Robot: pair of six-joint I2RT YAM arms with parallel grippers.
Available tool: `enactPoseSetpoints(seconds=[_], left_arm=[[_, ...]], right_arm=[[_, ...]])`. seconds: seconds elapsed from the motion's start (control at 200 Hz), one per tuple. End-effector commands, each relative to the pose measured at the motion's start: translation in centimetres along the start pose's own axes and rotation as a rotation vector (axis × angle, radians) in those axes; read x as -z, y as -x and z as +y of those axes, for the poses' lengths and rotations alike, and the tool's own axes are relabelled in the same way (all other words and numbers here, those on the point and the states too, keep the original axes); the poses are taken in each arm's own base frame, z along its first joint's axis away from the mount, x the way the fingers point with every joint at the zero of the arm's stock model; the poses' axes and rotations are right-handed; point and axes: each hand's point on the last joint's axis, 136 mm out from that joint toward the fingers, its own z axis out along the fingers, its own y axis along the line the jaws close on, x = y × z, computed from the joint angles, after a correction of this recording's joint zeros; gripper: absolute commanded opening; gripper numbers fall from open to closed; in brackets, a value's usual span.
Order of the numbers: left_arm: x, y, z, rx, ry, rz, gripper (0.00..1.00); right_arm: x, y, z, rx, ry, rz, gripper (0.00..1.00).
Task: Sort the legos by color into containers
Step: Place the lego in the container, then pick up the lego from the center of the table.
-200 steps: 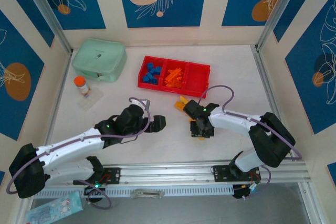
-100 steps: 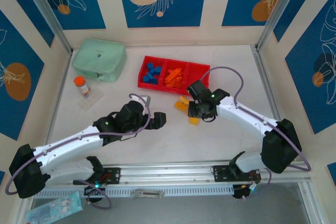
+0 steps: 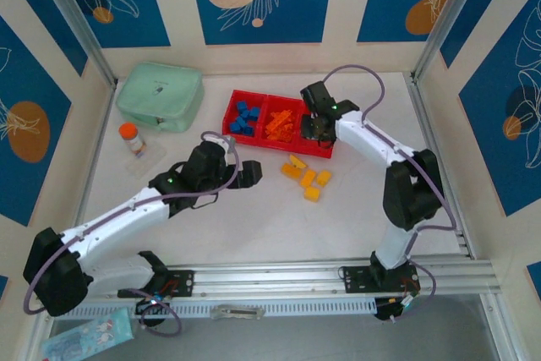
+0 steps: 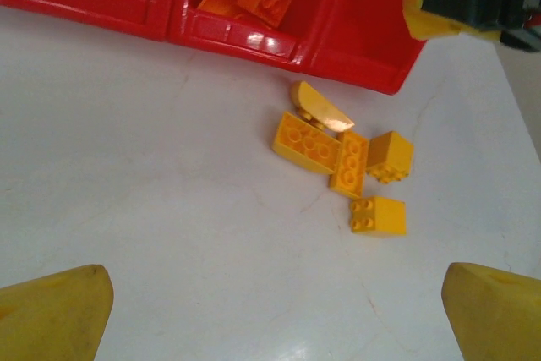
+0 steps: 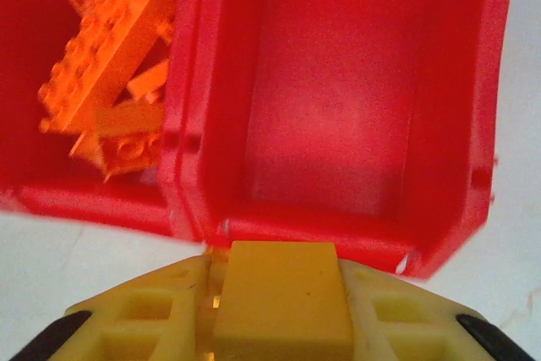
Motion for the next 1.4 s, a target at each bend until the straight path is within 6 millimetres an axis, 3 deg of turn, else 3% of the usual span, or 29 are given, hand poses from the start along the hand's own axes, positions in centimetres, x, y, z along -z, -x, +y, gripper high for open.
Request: enactPoseSetpoints(seconds=[0.0, 0.2, 0.31, 0.435, 0.71, 0.88, 1.085, 1.395], left_arm=[[-0.1, 1.4, -0.7, 0.013, -0.042, -0.013, 0.99], [-0.9, 1.8, 0.1, 0.048, -0.031, -0.010, 0.99], [-0.9, 1.9, 0.3, 0.044, -0.021, -0.013, 0.99], [-0.6, 2.0, 0.4, 0.034, -0.012, -0.016, 0.99], [-0.1, 1.9, 0.5, 0.029, -0.014, -0.019, 0.99], [0.6, 1.5, -0.3, 0.021, -0.067, -0.013, 0.99], [0.9, 0.1, 0.0, 0.015, -0.076, 0.013, 0.99], [0.6, -2.6, -0.3, 0.007, -0.099, 0.039, 0.99]], right_arm=[[-1.8, 2.0, -0.3, -0.011, 0.002, -0.002, 0.24], [-5.4, 3.2, -0.2, -0.019, -0.002, 0.032, 0.25], [-6.3, 3.4, -0.2, -0.022, -0.003, 0.055, 0.34], [-5.4, 4.1, -0.2, -0.023, 0.001, 0.025, 0.46], [-1.5, 3.9, -0.3, -0.024, 0.044, -0.009, 0.54], [0.9, 1.5, -0.1, -0.015, 0.102, 0.018, 0.56], [3.2, -2.6, -1.3, -0.004, 0.109, 0.069, 0.62], [4.2, -9.3, -2.5, 0.042, 0.051, 0.170, 0.73]])
